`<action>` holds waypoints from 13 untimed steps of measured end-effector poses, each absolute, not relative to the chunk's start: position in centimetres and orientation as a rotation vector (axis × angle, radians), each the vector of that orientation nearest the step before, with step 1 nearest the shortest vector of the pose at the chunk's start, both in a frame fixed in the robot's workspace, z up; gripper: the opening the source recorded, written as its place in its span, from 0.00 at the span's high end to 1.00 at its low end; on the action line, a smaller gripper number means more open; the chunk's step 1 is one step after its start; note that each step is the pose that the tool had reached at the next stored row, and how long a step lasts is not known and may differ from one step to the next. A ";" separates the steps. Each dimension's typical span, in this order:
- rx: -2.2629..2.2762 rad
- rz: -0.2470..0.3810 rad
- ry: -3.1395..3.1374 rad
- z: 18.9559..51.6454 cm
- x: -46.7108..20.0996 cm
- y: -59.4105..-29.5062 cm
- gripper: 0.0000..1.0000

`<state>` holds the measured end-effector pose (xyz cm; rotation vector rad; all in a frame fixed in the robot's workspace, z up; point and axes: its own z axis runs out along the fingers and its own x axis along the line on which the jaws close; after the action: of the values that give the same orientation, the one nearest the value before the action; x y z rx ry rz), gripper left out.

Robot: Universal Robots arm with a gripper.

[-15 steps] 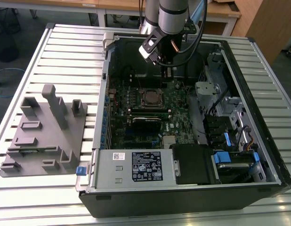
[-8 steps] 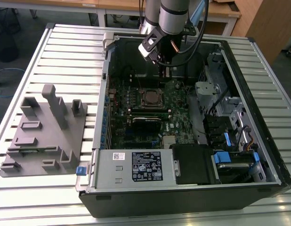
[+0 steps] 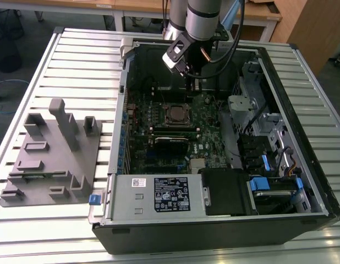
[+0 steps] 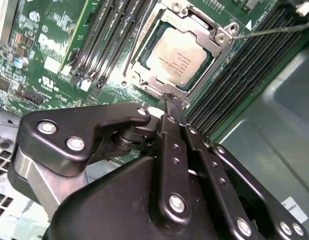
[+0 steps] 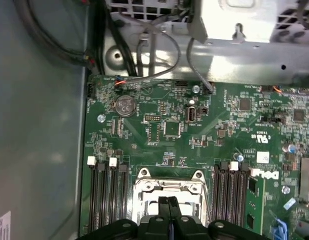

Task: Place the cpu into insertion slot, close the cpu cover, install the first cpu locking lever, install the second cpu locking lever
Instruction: 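Close the cpu cover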

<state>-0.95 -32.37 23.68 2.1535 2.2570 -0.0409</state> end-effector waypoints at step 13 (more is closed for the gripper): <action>2.031 -0.039 2.366 23.7 -0.9 -32.4 0.90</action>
<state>-0.95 -32.37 23.66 2.0315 2.3658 -0.0388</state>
